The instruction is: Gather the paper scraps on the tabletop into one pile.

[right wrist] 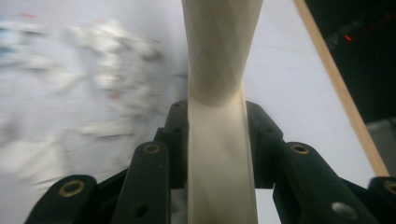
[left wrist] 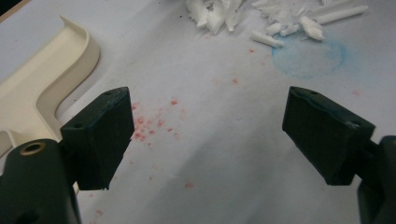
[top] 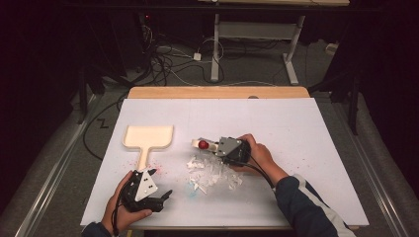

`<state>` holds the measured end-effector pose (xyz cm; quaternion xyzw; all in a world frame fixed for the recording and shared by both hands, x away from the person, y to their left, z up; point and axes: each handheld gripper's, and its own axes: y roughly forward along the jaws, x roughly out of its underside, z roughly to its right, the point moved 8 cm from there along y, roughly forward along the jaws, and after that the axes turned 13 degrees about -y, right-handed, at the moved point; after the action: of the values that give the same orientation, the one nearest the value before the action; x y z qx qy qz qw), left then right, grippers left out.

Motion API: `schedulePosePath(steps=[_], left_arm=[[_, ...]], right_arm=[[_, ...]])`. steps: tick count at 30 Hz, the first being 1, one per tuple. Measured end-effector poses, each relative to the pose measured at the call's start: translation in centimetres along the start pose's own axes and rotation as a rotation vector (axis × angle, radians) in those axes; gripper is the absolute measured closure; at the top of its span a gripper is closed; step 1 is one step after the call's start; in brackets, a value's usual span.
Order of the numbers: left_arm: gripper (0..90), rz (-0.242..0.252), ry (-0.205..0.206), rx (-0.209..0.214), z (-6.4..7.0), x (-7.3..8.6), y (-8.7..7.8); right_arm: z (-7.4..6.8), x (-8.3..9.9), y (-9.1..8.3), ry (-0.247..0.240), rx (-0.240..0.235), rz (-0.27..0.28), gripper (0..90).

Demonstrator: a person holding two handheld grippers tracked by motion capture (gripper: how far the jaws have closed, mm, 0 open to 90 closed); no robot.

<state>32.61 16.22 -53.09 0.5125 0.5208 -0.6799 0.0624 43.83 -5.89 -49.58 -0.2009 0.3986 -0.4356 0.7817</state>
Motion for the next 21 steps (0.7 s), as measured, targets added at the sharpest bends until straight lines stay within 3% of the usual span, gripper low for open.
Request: schedulePosePath(steps=[1,2,3,4,7,8,10,15,21], left_arm=[[15.9,0.001,0.0,-0.001,0.1,0.0,0.0],[15.9,0.001,0.0,-0.001,0.1,0.0,0.0],[15.9,0.0,0.0,-0.002,0.1,0.0,0.0],[15.9,0.0,0.0,-0.001,0.1,0.0,0.0],[15.9,-0.006,0.001,0.001,0.1,0.0,0.1],[15.9,-0.009,0.004,-0.001,0.1,0.0,0.1],[16.0,-0.009,0.006,-0.001,0.1,0.0,0.1],[16.0,-0.008,0.003,-0.005,0.1,-0.1,0.1],[16.6,-0.019,0.019,-0.008,0.4,-0.1,0.2]], right_arm=[[-1.0,-0.3,-0.9,-0.027,-0.044,0.028,67.4],[-1.0,-0.3,-0.9,-0.027,-0.044,0.028,67.4],[-1.7,-0.5,-2.0,-0.058,-0.089,0.041,67.6],[-1.9,-0.6,-2.5,-0.044,-0.094,0.059,67.6],[-1.8,-0.5,-3.4,-0.058,-0.095,0.082,67.9],[-1.5,-0.3,-4.2,-0.038,-0.057,0.085,67.9],[-1.1,-0.2,-4.6,-0.026,-0.043,0.091,67.9],[0.7,0.9,-7.3,0.096,0.02,0.116,67.9],[1.6,4.1,-11.3,0.251,0.084,0.026,68.0]])
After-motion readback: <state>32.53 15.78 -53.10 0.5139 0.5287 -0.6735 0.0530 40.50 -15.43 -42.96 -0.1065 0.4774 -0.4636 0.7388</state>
